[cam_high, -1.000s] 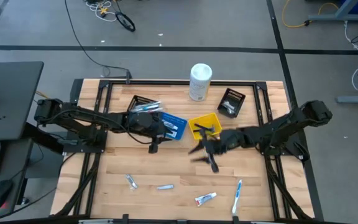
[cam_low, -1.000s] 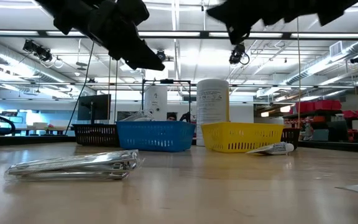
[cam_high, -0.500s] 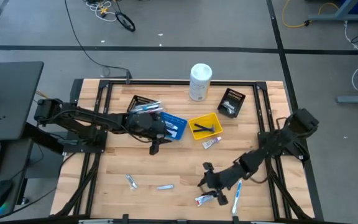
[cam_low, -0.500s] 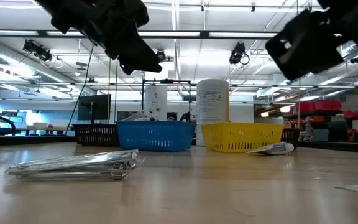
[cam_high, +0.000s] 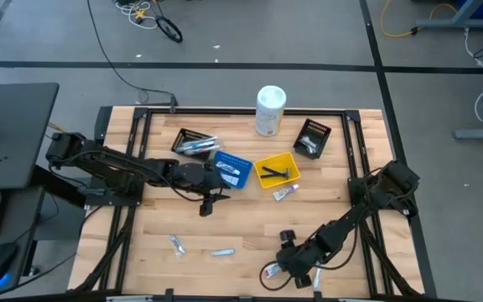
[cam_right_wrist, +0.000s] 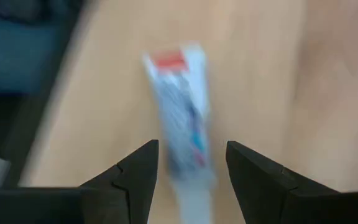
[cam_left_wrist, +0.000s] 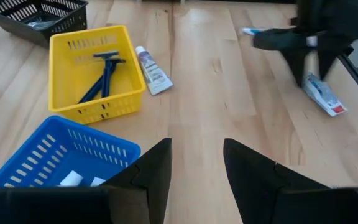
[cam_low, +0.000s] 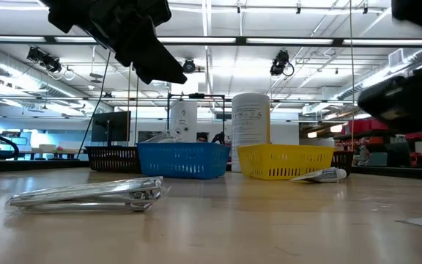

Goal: Pick & Place Travel size toiletries
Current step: Put the white toothpaste into the blue bin

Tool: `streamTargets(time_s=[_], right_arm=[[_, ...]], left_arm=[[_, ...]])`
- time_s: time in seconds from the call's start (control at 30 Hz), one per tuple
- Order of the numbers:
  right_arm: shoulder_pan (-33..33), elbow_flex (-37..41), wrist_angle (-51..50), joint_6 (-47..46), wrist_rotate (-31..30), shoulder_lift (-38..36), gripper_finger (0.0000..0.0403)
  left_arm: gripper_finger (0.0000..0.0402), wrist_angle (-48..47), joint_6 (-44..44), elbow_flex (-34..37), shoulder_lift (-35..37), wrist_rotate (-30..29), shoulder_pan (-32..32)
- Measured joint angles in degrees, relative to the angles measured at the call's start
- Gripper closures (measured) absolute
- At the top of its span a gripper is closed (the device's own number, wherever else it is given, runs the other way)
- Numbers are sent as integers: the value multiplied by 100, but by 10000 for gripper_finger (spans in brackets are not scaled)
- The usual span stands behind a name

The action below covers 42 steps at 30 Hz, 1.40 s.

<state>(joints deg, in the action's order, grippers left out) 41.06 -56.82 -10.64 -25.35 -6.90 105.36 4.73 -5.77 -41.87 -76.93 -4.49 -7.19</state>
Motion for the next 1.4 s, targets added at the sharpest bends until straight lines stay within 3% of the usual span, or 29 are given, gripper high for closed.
streamTargets(time_s=[0.1, 0.23, 0.5, 0.63, 0.77, 0.93, 1.13, 1.27, 1.4], right_arm=[[-20, -9, -585, -216, -28, -2, 204], [-27, -8, -604, -95, -63, -4, 212], [-166, 5, -529, 66, -167, -4, 310], [-355, 11, -377, 191, -311, -14, 326], [-624, 11, -302, 876, -1005, -99, 326], [-1271, 11, 8, 1707, -2446, -105, 326], [-2041, 11, 285, 1946, -3594, -105, 326], [-2331, 11, 646, 2232, -3987, -105, 326], [-2500, 11, 1309, 2951, -3908, -105, 326]], left_arm=[[249, -37, -1, 0, 0, 0, -54], [249, -37, 55, 0, 0, 1, -64], [248, -28, 257, 0, 0, -364, -62], [248, -6, -86, 0, 0, -338, -61], [248, 29, -167, 0, 0, -81, -60], [248, 106, -265, 0, 0, -63, -60], [248, 103, -1180, 0, 0, -489, -57], [248, 82, -1640, 2, 0, -892, 56], [248, 82, -1915, 2, 0, -938, 305]])
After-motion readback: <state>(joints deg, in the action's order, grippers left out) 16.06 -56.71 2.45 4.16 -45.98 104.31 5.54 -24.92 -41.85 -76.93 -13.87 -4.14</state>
